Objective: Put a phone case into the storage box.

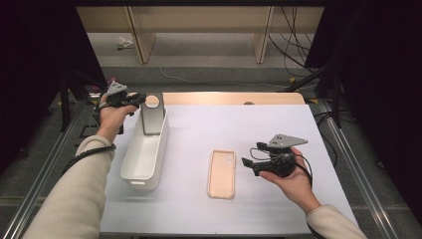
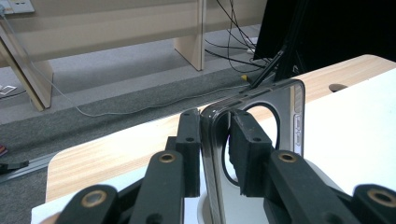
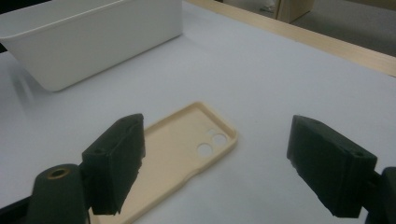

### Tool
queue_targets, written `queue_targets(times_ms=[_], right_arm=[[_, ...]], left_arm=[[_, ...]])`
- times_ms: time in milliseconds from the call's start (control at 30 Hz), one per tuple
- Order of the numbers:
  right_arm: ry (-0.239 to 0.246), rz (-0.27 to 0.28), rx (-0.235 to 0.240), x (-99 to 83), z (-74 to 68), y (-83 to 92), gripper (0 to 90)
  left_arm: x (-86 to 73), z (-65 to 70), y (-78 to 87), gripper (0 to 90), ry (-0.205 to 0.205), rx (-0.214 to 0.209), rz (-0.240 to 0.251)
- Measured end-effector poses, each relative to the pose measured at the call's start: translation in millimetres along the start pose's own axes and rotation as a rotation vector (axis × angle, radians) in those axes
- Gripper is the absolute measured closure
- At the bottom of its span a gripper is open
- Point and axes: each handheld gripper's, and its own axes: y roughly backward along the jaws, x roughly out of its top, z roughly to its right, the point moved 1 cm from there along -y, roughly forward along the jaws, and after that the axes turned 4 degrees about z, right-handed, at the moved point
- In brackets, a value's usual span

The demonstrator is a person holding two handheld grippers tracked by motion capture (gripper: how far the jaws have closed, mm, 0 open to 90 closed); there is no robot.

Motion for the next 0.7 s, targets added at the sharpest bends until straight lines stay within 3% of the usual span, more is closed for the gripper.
queue_targets(times_ms=[467,700], right_arm=[[-0.001,0.0,0.0,0.0,0.1,0.1,20.1],[0.0,-0.001,0.0,0.0,0.0,0.0,20.1]], left_arm=[[1.2,0.5,-1.9,70.7,-0.022,0.016,-0.028],[2.5,2.4,-2.5,57.8,0.024,0.03,-0.073]])
